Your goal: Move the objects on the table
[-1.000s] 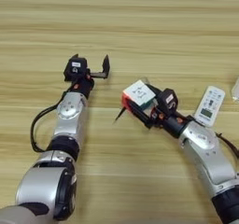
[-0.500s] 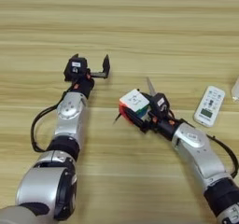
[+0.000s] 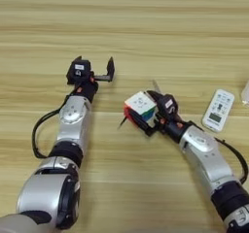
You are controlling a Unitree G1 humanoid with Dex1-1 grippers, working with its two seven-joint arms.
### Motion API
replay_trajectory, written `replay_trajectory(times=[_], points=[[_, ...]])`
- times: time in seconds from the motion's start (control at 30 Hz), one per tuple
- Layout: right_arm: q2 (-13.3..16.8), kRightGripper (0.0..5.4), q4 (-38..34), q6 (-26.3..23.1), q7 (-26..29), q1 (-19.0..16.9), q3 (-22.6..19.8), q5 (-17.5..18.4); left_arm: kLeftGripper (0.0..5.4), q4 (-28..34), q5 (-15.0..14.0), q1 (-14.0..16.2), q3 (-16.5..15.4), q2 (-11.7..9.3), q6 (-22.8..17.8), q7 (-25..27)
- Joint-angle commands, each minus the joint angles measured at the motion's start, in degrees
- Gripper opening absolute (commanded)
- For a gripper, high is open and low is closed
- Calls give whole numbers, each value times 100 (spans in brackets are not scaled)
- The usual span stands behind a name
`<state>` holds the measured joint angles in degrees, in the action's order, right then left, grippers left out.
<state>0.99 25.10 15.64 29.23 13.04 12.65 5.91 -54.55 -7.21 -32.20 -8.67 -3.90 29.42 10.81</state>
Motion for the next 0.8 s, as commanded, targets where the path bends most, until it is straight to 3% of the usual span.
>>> replay_trajectory(times=[0.03,0.13,0.4,0.6,0.8], points=[[-29,513,-246,194,-94,97,-206,79,540,-47,12,-64,-2,3,3,32],[-34,539,-311,341,-249,201,-468,182,540,-69,11,-71,-7,-1,8,39],[6,539,-96,654,-785,542,-1144,356,540,-49,16,-43,3,-3,33,84],[6,539,78,703,-953,681,-1372,394,540,-14,14,-9,6,-9,50,146],[115,539,564,891,-1416,937,-1646,213,540,59,16,46,30,-18,98,272]])
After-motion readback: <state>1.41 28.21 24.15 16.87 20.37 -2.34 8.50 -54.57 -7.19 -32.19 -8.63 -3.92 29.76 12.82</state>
